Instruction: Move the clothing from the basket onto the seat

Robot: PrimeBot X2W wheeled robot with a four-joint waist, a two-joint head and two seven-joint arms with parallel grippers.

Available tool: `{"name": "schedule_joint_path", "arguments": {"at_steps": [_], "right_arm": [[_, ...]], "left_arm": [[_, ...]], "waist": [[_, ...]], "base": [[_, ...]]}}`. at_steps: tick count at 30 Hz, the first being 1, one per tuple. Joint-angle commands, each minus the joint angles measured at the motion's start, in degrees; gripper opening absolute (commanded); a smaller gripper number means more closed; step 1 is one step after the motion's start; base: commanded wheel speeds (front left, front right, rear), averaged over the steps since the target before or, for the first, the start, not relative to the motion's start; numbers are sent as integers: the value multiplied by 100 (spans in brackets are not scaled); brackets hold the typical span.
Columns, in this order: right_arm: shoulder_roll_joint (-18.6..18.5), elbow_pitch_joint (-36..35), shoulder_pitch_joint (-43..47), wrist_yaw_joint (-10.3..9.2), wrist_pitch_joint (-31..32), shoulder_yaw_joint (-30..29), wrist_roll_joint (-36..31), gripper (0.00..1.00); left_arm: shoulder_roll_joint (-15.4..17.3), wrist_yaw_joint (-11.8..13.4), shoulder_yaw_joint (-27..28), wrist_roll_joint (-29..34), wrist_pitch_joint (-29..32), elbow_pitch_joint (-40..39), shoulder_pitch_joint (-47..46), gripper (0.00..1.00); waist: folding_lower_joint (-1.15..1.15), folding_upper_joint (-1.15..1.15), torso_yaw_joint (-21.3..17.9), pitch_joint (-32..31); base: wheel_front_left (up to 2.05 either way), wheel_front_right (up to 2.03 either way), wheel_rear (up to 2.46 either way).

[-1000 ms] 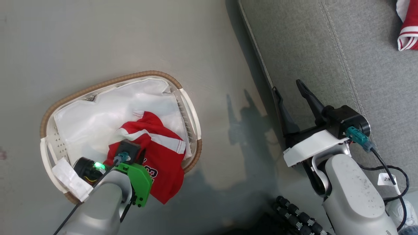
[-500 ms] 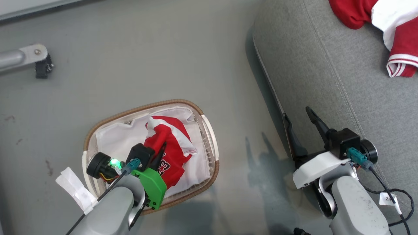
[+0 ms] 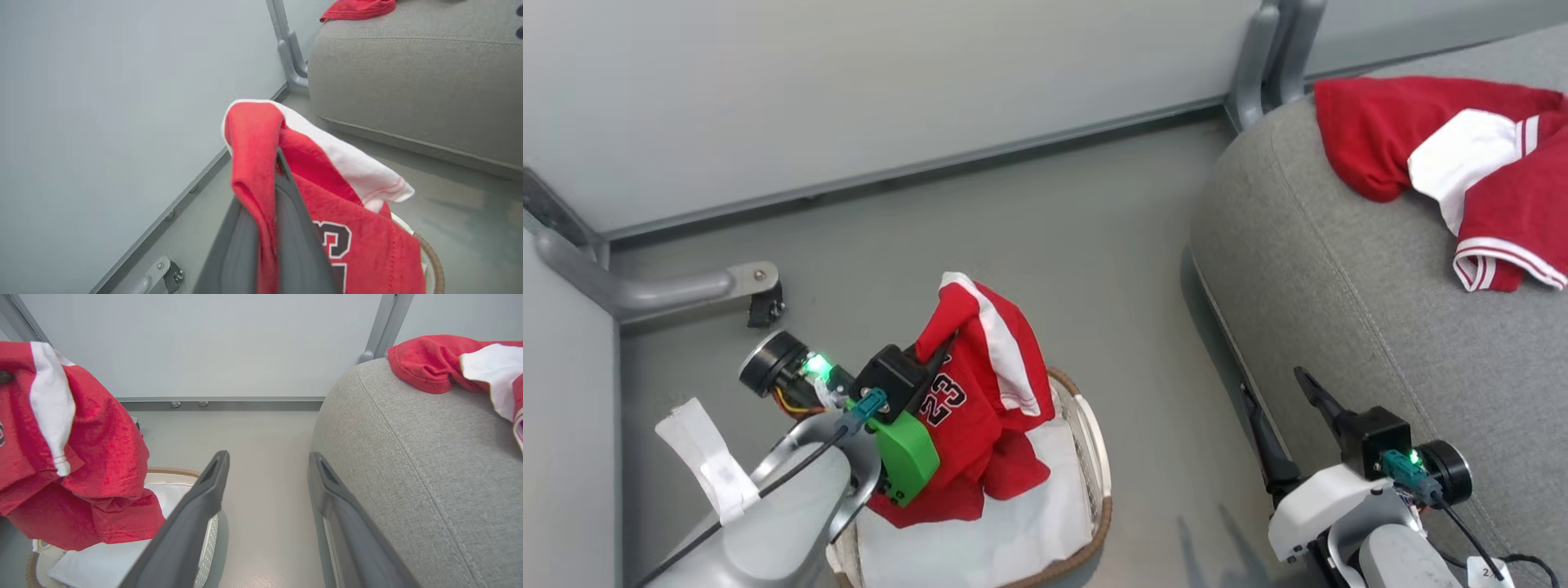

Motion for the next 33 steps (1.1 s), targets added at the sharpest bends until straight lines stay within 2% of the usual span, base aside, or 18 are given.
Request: {"name": "schedule_joint_path", "arguments": {"at_steps": [1, 12, 22, 33], "right_arm": [[-23, 34, 150, -8, -28, 1, -39, 100], [-22, 31, 11, -8, -28, 64, -77, 100], [-21, 87, -187, -8, -28, 518, -32, 100], [-23, -11, -600, -8, -28, 1339, 222, 100]], "left_arm": [[89, -15, -89, -14, -20, -63, -134, 0], [379, -7, -583, -333, -19, -518, -1419, 0], [226, -6, -785, -519, -14, -562, -2191, 0], [-20, -6, -1214, -685, -13, -784, -2346, 0]], "waist": [[0, 0, 274, -821], [0, 0, 293, -1178], [0, 0, 310, -1373], [0, 0, 496, -1518]], "base": [[0, 0, 0], [0, 0, 0], [0, 0, 0], [0, 0, 0]]}}
